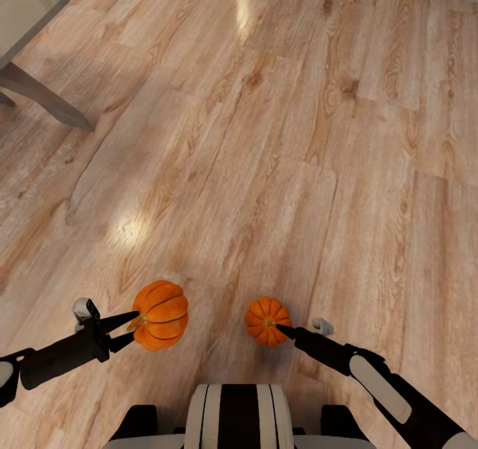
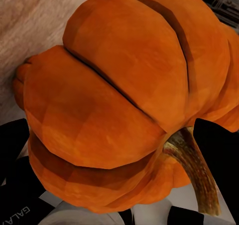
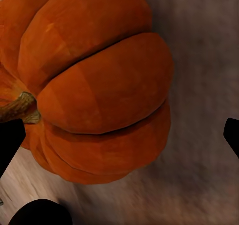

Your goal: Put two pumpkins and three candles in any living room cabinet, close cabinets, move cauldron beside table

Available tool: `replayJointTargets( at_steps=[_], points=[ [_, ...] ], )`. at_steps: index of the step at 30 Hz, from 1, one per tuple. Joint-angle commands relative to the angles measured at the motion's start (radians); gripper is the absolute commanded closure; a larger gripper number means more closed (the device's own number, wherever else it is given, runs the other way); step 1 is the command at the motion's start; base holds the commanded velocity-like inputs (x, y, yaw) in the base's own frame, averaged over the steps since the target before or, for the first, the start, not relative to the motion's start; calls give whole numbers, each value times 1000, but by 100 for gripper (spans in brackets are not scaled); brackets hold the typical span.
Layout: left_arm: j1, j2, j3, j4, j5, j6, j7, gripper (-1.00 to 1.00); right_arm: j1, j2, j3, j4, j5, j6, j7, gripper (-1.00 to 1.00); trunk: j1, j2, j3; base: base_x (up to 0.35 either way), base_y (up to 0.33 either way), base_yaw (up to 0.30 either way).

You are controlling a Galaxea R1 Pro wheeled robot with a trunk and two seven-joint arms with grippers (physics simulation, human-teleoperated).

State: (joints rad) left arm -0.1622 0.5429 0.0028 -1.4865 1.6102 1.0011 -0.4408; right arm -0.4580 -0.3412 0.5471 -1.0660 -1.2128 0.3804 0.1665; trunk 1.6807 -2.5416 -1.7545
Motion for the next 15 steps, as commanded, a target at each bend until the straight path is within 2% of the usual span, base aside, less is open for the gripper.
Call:
replayJointTargets(
  at_steps=[1, 15],
  points=[
    [0, 0, 0, 0, -3, 4, -6, 100, -1, -1, 2, 0, -5, 2, 1, -100, 0, 0, 0, 0, 6, 0],
    [0, -1, -1, 0, -3, 4, -6, 100, 0, -1, 2, 0, -5, 2, 1, -100, 0, 0, 0, 67, 1, 0]
  ],
)
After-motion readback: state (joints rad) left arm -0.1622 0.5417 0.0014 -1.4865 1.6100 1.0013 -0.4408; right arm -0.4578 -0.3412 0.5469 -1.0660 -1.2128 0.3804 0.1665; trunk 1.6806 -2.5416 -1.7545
